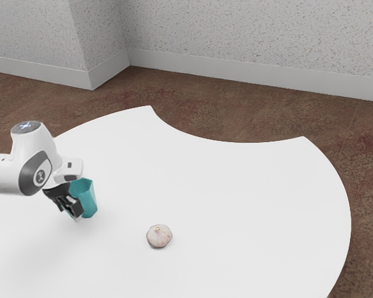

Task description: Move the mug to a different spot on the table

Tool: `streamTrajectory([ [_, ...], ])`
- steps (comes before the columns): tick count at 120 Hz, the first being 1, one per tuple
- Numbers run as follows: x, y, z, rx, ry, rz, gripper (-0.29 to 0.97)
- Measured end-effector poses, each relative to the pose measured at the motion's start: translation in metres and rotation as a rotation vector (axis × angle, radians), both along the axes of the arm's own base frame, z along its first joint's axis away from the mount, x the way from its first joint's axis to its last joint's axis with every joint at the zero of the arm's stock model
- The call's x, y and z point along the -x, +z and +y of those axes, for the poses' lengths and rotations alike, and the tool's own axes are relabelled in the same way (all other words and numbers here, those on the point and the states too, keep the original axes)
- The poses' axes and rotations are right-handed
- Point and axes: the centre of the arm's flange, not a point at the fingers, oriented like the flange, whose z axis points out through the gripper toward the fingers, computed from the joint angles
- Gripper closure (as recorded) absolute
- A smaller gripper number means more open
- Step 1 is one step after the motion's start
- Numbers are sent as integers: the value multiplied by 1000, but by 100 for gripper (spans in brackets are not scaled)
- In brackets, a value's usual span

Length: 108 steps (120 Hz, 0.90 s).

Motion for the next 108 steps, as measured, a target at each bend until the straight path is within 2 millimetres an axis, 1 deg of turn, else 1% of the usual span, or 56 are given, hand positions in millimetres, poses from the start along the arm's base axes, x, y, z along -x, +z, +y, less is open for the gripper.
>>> streamTrajectory([
  [10,1,0,7,0,12,-6,42],
  [21,1,1,9,-3,9,-13,50],
  [41,-4,8,5,-17,-30,-54,57],
  [54,-9,30,-2,-7,-42,-134,61],
  [67,-13,42,-9,-10,-69,-204,61],
  [78,-20,50,-23,-5,-91,-264,60],
  [89,-27,54,-49,32,-96,-312,62],
  [97,-31,50,-69,50,-113,-322,62],
  [108,-34,42,-90,71,-122,-323,62],
])
